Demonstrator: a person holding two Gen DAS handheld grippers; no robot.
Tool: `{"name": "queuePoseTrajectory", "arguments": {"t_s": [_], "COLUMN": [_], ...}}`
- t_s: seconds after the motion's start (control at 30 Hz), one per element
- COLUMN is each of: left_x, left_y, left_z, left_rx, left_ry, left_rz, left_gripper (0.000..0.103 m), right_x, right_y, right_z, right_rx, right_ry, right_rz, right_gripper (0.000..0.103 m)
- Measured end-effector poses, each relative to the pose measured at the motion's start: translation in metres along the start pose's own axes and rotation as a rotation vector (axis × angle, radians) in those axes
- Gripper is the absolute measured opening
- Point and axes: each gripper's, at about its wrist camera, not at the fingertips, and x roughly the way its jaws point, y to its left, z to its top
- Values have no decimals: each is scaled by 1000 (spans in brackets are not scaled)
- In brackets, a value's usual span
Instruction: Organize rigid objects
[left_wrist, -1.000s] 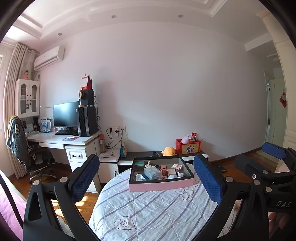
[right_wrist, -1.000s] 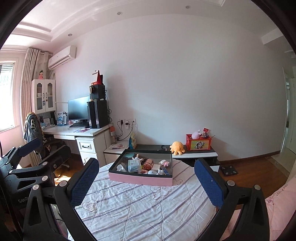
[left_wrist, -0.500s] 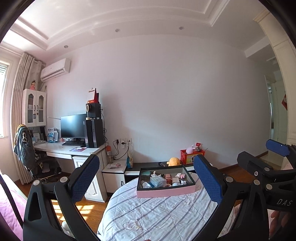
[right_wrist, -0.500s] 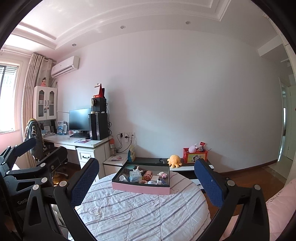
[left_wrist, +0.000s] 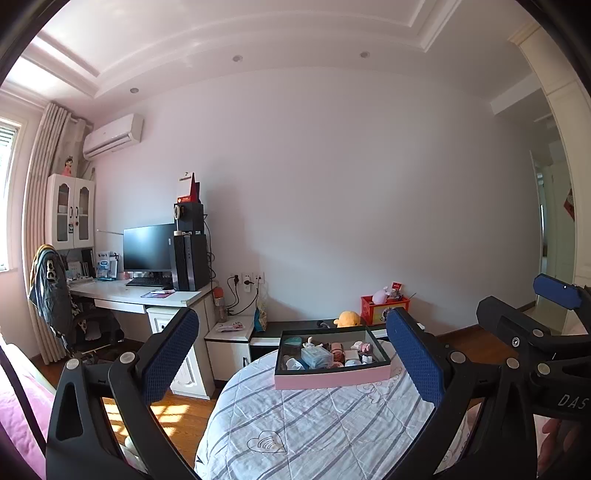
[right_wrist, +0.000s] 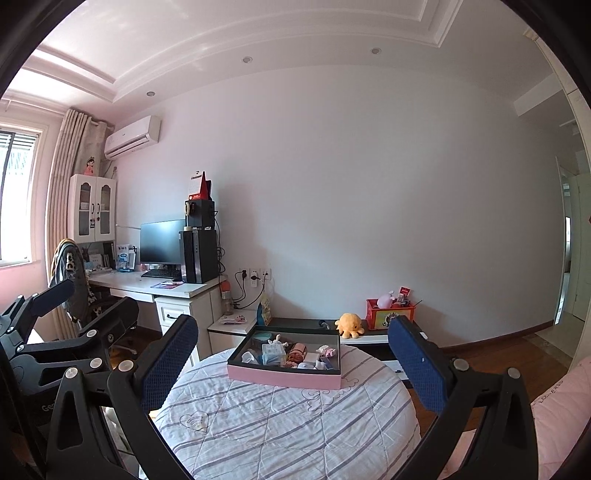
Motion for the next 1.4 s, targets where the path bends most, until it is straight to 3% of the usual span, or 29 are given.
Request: {"name": "queuePoseTrajectory", "arguments": {"t_s": [1.4], "left_x": [9], "left_y": [-5], "left_z": [-4], "left_rx": [2], "left_ry": [-8], "left_rz": [9], "left_gripper": [103], "right_x": [6], "right_y": [6], "right_z": [-6], "right_rx": [8], "right_ry": [23], "right_rz": [4], "right_gripper": [103]}}
